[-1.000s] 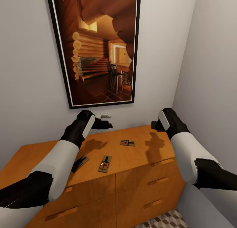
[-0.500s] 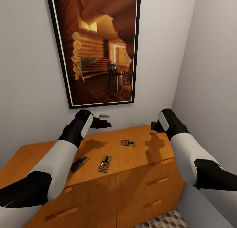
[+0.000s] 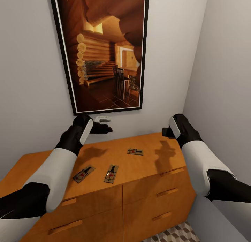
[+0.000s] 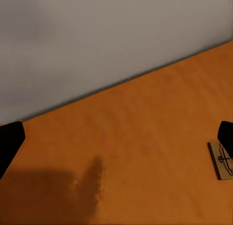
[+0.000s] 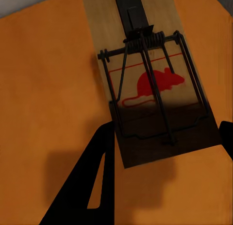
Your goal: Take the four mousetraps from the cabinet in the bathroom and place them on the bathroom floor. Make sure all four end up on the same floor surface, and ensure that at least two of them are either under or directly next to the same bathroom sink.
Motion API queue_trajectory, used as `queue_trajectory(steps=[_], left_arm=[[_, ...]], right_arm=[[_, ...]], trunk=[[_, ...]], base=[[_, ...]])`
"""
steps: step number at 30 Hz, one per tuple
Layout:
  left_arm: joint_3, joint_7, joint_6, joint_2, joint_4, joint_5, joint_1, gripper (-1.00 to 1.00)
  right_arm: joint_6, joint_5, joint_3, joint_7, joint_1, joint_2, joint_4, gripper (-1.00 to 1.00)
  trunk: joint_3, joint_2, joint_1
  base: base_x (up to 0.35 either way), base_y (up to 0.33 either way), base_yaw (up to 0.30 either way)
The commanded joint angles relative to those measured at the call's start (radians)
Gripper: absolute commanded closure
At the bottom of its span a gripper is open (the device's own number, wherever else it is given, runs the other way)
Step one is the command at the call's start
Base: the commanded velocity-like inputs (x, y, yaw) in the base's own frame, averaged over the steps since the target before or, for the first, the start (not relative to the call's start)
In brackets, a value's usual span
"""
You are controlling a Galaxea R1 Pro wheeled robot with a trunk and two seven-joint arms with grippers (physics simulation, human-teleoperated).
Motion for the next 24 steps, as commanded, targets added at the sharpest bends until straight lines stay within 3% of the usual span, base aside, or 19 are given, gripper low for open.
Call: queue_trajectory(steps=[1, 14, 24], left_arm=[[-0.001, -0.002, 0.004, 0.004, -0.006, 0.001, -0.001, -1.0], [-0.005, -0.002, 0.005, 0.01, -0.034, 0.003, -0.001, -1.0], [-0.005, -0.001, 0.005, 0.013, -0.031, 0.003, -0.001, -1.0]], right_arm=[[0.001, -0.01, -0.004, -0.012, -0.001, 0.0, -0.007, 1.0], [0.001, -0.007, -0.004, -0.012, -0.001, -0.001, -0.022, 1.0], [0.001, -0.008, -0.004, -0.012, -0.001, -0.001, -0.022, 1.0]], trunk=[[-0.001, -0.001, 0.0], [-0.001, -0.001, 0.0], [-0.001, -0.001, 0.0]], base=[[0.0, 0.0, 0.0], [-0.014, 0.0, 0.0], [-0.194, 0.0, 0.0]])
